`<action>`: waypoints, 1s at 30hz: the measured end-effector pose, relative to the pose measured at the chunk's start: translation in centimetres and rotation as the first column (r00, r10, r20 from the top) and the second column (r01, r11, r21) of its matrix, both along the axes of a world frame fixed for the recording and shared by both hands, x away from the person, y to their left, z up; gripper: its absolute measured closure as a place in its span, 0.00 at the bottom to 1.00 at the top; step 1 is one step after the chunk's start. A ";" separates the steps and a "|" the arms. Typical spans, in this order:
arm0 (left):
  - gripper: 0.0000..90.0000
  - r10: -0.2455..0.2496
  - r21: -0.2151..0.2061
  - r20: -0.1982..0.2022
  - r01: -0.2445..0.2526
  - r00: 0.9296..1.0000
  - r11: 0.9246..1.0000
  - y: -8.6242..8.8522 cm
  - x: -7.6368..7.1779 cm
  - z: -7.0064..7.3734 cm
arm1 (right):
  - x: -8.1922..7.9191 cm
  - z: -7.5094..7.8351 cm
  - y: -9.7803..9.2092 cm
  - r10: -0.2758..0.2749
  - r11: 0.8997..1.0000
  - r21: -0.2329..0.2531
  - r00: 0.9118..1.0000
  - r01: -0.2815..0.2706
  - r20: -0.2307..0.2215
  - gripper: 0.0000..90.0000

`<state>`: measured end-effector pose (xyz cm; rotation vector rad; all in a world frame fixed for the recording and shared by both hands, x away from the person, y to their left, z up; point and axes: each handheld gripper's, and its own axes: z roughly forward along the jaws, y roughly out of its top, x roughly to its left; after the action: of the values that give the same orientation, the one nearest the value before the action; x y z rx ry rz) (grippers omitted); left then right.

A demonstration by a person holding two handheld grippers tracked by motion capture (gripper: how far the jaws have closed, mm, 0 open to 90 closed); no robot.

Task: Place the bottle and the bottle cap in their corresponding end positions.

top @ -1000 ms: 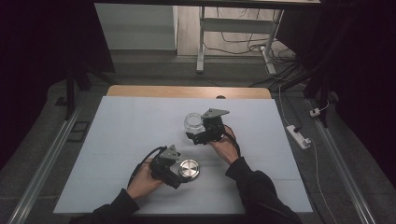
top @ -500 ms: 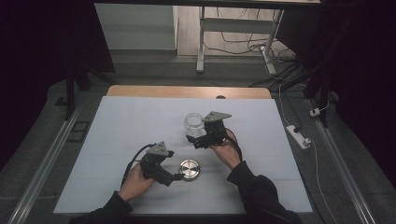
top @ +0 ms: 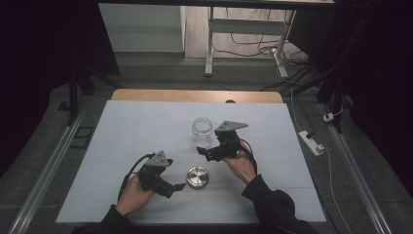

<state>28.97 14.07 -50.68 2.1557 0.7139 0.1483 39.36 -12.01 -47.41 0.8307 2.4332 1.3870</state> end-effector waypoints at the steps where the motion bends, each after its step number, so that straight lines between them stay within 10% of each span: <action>1: 0.00 0.007 -0.002 0.000 -0.007 1.000 1.000 0.1 -0.1 0.0 | -0.2 0.0 0.0 -0.001 1.000 -0.003 1.000 0.001 -0.009 0.00; 12: 0.00 0.036 0.011 0.000 -0.036 0.999 0.999 1.4 -1.0 0.2 | -1.6 -0.6 -1.5 -0.010 1.000 -0.020 0.998 0.009 -0.065 0.00; 30: 0.00 0.104 0.016 -0.002 -0.104 0.995 0.994 4.0 -3.2 0.3 | -4.2 -0.3 -3.9 0.010 1.000 0.000 1.000 -0.010 -0.026 0.00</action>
<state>25.81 18.07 -50.42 2.1344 0.8300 0.2066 35.17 -15.93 -47.72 0.8421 2.4600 1.3881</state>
